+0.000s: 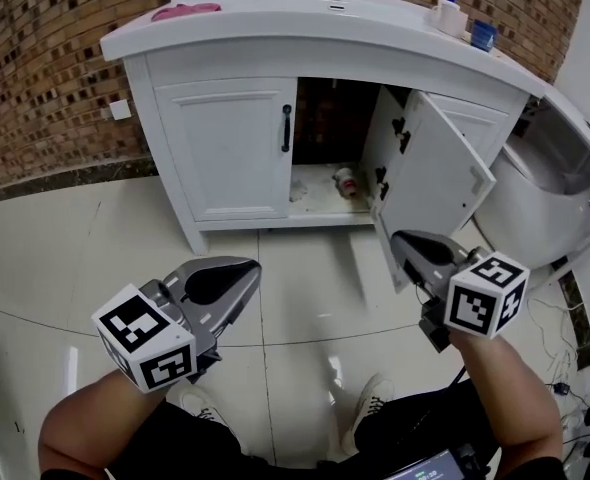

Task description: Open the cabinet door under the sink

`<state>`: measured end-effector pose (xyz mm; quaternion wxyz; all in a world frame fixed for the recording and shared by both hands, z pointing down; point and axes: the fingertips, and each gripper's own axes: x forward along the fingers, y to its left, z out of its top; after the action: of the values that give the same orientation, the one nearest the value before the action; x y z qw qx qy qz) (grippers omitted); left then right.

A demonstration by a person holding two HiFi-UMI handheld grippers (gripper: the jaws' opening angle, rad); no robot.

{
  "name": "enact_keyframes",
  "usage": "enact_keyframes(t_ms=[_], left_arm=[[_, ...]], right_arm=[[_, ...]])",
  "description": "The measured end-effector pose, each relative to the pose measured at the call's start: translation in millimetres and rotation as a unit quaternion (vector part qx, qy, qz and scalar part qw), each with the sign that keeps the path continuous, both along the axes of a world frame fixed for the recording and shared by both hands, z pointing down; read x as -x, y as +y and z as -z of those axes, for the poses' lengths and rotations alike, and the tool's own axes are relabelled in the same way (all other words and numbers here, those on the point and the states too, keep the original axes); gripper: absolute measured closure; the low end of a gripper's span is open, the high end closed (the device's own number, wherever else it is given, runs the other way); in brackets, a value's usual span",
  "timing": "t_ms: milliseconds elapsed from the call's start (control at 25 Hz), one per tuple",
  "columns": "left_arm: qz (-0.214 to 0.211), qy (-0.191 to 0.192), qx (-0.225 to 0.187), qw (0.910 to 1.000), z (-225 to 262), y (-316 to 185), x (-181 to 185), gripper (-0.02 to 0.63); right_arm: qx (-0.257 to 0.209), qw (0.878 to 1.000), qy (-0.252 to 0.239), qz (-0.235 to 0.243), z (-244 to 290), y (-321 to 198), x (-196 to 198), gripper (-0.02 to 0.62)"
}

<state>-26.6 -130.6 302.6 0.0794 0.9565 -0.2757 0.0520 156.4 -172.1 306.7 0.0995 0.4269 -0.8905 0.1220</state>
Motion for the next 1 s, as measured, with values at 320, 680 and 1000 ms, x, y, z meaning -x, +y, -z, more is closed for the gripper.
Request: enact_keyframes(t_ms=[320, 680, 1000], left_arm=[[0.020, -0.015, -0.020, 0.9995, 1, 9, 24, 0.600], [0.020, -0.003, -0.029, 0.9994, 13, 11, 28, 0.600], [0.018, 0.001, -0.029, 0.9994, 14, 8, 23, 0.600]], right_arm=[[-0.022, 0.996, -0.013, 0.082, 17, 29, 59, 0.588], [-0.032, 0.994, -0.020, 0.102, 21, 44, 83, 0.588], [-0.030, 0.994, -0.015, 0.102, 18, 46, 83, 0.588]])
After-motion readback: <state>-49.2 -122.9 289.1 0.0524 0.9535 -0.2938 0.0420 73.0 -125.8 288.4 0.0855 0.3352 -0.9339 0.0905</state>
